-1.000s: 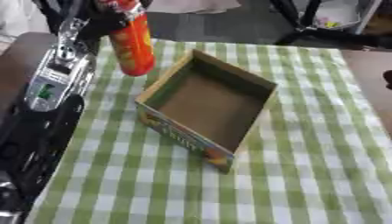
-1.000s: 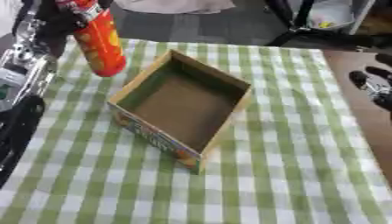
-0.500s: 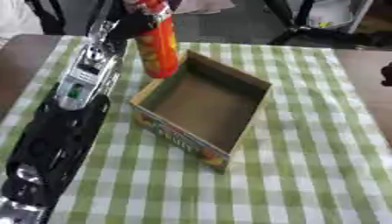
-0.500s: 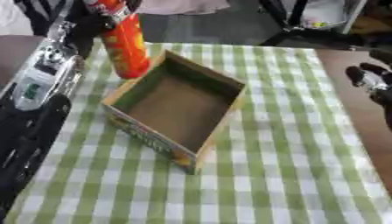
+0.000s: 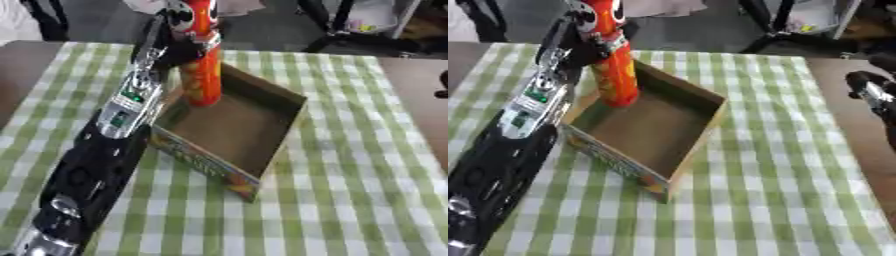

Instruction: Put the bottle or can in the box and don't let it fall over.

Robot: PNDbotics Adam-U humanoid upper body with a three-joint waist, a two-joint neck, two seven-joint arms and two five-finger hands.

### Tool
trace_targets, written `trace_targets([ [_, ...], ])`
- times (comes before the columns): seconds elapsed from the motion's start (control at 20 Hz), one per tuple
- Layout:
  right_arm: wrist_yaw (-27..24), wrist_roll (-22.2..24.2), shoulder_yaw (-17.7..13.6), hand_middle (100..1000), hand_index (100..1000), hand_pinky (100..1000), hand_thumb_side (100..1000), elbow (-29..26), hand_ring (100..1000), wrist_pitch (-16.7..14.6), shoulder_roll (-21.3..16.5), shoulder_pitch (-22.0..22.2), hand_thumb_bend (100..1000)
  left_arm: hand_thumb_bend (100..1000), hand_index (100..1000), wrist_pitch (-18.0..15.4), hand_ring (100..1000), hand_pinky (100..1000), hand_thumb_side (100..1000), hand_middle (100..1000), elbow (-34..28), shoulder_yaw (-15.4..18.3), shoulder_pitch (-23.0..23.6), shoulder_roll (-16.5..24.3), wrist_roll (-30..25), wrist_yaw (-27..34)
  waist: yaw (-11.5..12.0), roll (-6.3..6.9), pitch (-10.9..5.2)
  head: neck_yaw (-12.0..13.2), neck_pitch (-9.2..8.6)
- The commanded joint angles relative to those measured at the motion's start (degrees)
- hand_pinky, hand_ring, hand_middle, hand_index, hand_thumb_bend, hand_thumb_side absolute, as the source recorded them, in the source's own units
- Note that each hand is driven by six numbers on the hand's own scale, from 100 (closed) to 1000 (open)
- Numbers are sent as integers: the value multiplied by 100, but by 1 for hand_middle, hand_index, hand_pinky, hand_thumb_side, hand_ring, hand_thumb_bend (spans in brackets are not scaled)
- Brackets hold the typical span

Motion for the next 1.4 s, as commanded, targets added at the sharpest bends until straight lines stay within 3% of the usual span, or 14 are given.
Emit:
trace_targets([
  [0.05,5,8,-4,857,772,607,244,-155,826,25,-78,-109,646,100,231,-102,143,320,100,216,83,-14,-110,-18,-1,-118,-32,4,-74,42,-82],
  [0.2,0,-5,-12,857,772,607,247,-155,826,34,-66,-100,643,158,301,-180,216,448,100,284,207,-31,-90,-40,-67,-258,-45,15,-57,49,-66],
  [0.4,-9,-25,-24,857,772,607,253,-164,826,39,-55,-89,639,423,512,-249,410,626,100,477,340,-22,-50,-46,-208,-461,-46,24,-49,34,-65],
  [0.55,-15,-36,-31,857,772,607,257,-167,825,43,-52,-80,636,560,666,-288,554,742,100,610,412,-15,-22,-42,-327,-635,-37,25,-48,22,-59],
  [0.65,-23,-47,-38,856,772,607,256,-166,824,46,-50,-75,636,650,715,-346,625,820,100,666,433,-12,-4,-29,-422,-762,-28,24,-48,11,-53],
  [0.75,-27,-57,-44,856,772,607,259,-163,824,49,-51,-70,633,780,761,-405,720,875,185,719,461,-13,18,-3,-510,-913,-14,23,-52,-1,-42],
  [1.1,-35,-87,-66,856,771,607,258,-154,820,46,-64,-49,634,907,802,-435,788,929,299,757,610,70,96,60,-592,-1259,42,2,-66,-43,-23],
  [1.4,-43,-106,-80,855,771,607,268,-146,818,42,-71,-28,631,872,795,-418,782,922,261,754,593,89,143,144,-576,-1346,94,-15,-85,-79,10],
])
